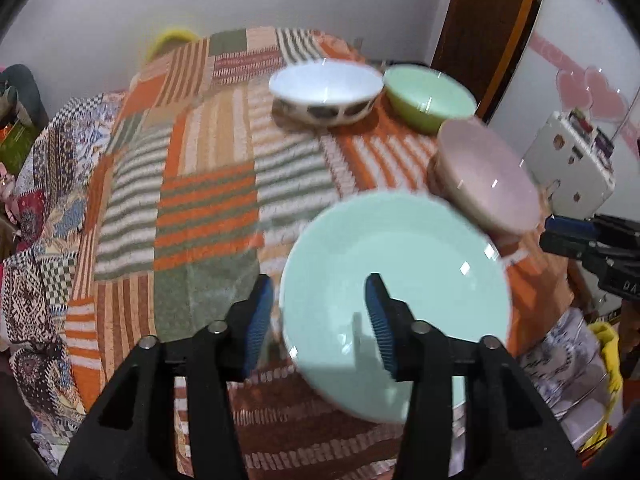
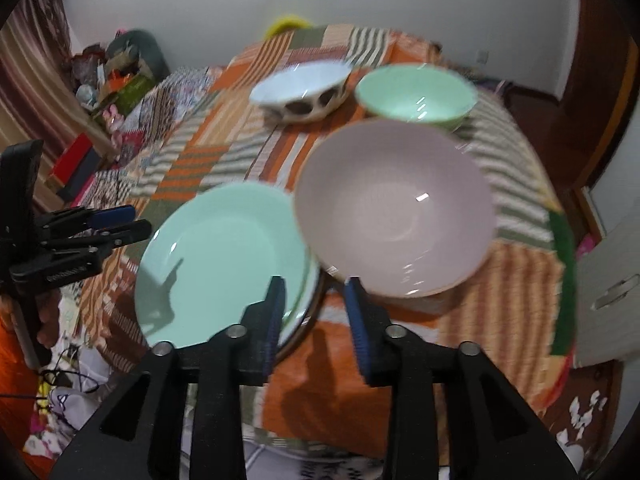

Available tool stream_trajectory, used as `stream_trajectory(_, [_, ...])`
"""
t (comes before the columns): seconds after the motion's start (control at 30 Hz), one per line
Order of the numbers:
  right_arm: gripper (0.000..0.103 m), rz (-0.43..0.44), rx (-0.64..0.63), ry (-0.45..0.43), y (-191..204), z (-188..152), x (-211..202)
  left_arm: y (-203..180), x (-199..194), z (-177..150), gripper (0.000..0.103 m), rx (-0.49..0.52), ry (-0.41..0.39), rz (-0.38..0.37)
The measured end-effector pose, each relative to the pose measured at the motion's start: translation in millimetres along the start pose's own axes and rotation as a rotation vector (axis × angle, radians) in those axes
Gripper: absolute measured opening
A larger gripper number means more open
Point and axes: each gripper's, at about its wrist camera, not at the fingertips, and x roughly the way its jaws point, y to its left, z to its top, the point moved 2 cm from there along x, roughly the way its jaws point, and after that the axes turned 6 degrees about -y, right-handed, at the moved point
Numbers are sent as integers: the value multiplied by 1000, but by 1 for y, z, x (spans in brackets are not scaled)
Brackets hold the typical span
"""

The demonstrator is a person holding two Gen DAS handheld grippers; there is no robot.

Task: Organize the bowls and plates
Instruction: 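Lower the mint green plate onto the white plate and open both grippers, then grasp the pale pink bowl rim with the right gripper while the left gripper grips it too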

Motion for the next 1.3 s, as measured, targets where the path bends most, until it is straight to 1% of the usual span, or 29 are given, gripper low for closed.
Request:
stream_trajectory(0.1, [42, -22, 25, -53, -13, 7, -15, -12, -11, 18, 62, 2, -48, -21])
stream_trajectory(0.23, [43, -60, 59, -100, -35, 13, -26, -33, -13, 41, 70, 12, -79, -57])
stream_trajectory(0.27, [44, -72, 66, -109, -40, 15, -27, -38, -12, 46, 71, 17, -82, -61])
stream_trajectory(0.33, [51, -90, 91, -121, -51, 17, -28, -50, -5, 55, 73, 30, -81, -67])
stream_trajectory(0.37, [54, -95, 103, -128, -57, 17, -28, -56, 1, 60, 73, 34, -73, -75])
stream_trajectory(0.47, [54, -118, 131, -131, -72, 19, -25, -69, 20, 68, 73, 35, -42, -97])
stream_trajectory(0.67, [54, -107, 182, -90, -95, 20, -4, -91, 68, 77, 73, 39, 38, -129])
stream_trajectory(0.9, [54, -81, 197, -25, -103, 17, 29, -103, 114, 79, 73, 41, 110, -157])
stream_trajectory(0.97, [54, -75, 195, -14, -103, 16, 35, -105, 122, 78, 68, 44, 123, -162])
stream_trajectory(1.03, [54, -66, 196, -5, -102, 15, 40, -108, 130, 77, 57, 54, 141, -173])
stream_trajectory(1.07, [52, -63, 197, -3, -102, 14, 41, -109, 134, 77, 55, 56, 150, -179])
stream_trajectory(1.1, [46, -61, 198, -2, -102, 14, 43, -110, 136, 76, 49, 59, 156, -185])
stream_trajectory(1.13, [43, -53, 197, 3, -102, 13, 45, -111, 138, 76, 43, 62, 160, -190])
stream_trajectory(1.17, [37, -40, 197, 12, -101, 13, 48, -111, 140, 76, 40, 65, 164, -196])
stream_trajectory(1.23, [31, -28, 198, 19, -101, 12, 51, -113, 145, 74, 27, 67, 179, -211])
stream_trajectory(1.3, [20, -12, 201, 25, -100, 11, 53, -116, 150, 72, 19, 62, 210, -241])
